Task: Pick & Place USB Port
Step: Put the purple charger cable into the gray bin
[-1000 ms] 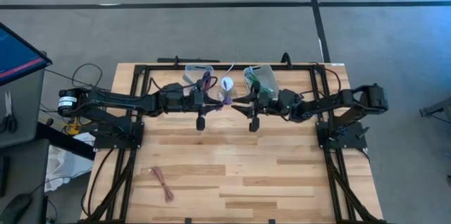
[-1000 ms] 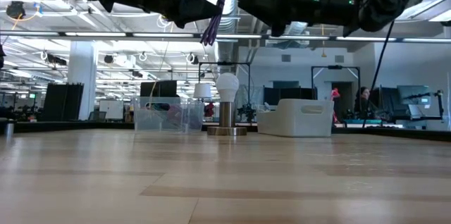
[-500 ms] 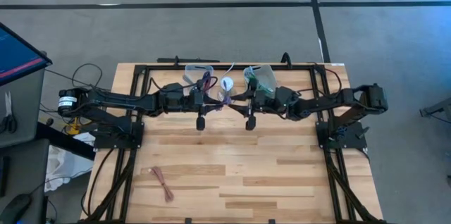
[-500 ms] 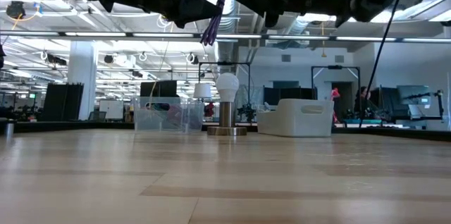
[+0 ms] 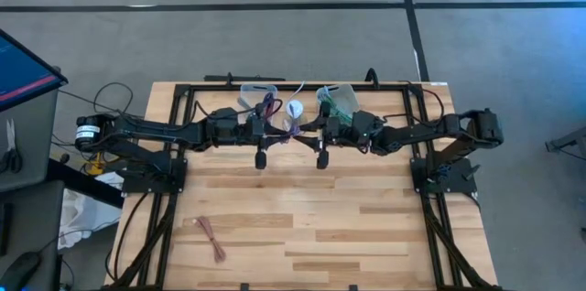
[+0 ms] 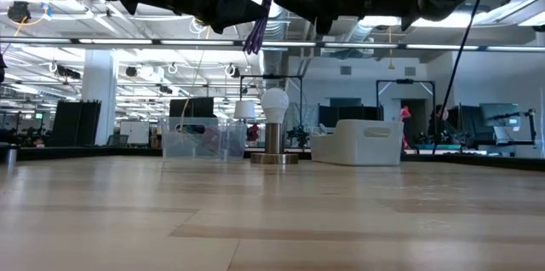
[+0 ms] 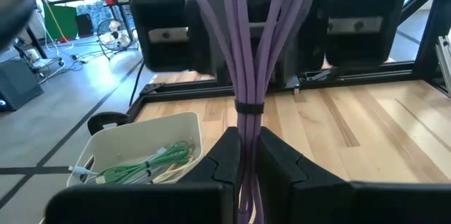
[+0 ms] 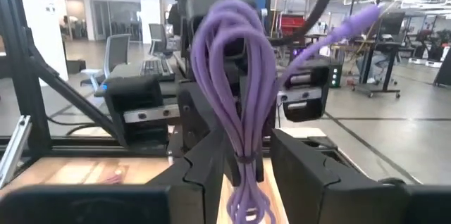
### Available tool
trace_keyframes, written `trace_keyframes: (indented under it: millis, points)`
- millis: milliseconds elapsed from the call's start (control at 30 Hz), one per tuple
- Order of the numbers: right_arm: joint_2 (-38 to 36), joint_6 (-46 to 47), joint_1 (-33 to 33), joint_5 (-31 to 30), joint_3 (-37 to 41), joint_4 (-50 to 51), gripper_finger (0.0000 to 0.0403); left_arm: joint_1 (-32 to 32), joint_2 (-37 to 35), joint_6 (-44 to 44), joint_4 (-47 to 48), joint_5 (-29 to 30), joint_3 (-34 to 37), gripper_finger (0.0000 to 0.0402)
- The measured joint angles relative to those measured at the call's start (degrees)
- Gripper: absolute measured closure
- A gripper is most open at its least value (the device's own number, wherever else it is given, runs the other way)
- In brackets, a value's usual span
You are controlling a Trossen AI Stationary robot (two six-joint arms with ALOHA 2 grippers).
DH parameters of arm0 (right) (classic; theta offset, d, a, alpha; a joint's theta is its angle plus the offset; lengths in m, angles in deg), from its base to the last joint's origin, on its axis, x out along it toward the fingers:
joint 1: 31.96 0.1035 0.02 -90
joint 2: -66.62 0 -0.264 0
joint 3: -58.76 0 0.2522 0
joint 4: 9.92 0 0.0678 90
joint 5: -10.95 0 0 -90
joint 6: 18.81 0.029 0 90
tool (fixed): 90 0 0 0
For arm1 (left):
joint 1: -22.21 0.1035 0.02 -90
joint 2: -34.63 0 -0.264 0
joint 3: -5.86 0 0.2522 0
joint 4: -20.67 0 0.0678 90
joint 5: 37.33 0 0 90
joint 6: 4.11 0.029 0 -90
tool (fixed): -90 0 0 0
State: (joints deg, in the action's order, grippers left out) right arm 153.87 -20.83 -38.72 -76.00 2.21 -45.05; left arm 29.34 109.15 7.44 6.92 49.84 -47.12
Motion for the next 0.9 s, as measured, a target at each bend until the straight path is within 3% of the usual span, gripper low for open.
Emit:
trace_keyframes:
  millis: [333,700,900]
  points:
    - [10.88,0.11,0.27,0.13,-7.68,-1.89,0.0302,0.11,0.04,0.02,2.33,0.66,0.10,0.0376]
    - [10.51,-1.26,0.33,0.13,-7.93,-2.73,0.0389,0.00,-0.02,-0.02,3.52,1.51,0.15,0.0376]
    - [10.62,-1.59,0.11,0.11,-7.93,-2.81,0.0392,0.00,-0.02,-0.01,3.61,1.54,0.17,0.0375]
